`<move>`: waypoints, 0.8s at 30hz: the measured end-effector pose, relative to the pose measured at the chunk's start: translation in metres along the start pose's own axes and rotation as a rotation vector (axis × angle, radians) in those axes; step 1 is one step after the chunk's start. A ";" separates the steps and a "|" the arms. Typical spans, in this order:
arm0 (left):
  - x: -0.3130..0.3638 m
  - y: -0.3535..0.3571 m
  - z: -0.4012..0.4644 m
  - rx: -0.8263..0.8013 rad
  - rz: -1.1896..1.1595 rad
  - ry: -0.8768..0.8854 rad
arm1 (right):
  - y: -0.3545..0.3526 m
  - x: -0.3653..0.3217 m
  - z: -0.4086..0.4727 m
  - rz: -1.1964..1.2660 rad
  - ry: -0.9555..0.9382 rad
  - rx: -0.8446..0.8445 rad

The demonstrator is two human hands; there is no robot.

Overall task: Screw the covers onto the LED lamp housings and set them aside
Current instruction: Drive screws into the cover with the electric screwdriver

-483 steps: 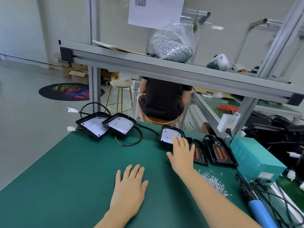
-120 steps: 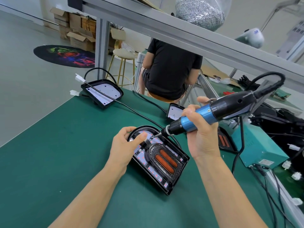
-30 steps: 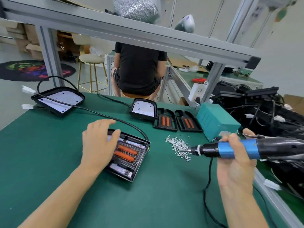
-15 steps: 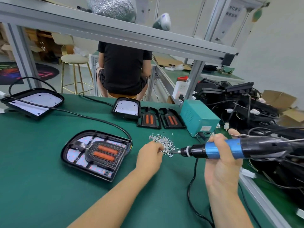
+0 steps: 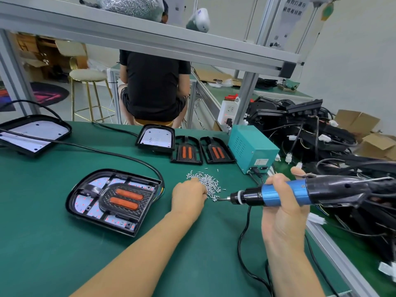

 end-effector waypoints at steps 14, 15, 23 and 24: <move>-0.006 0.006 -0.012 0.137 -0.242 -0.004 | 0.001 -0.007 0.001 0.005 0.012 -0.008; -0.005 0.001 -0.016 0.129 -0.400 -0.065 | 0.002 -0.008 0.001 0.012 0.015 -0.007; -0.003 -0.047 -0.043 -0.054 -1.369 -0.230 | 0.013 -0.019 0.002 0.205 0.100 -0.004; -0.005 -0.053 -0.046 -0.063 -1.428 -0.228 | 0.015 -0.021 0.003 0.248 0.117 -0.008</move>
Point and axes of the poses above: each hand's wrist, its own z-axis towards the middle knuckle, its own y-axis out of the palm, x = y × z, the point moved 1 cm from there along z, towards the middle knuckle, and after that the axes turned 7 degrees about -y, right-handed, at the moved point
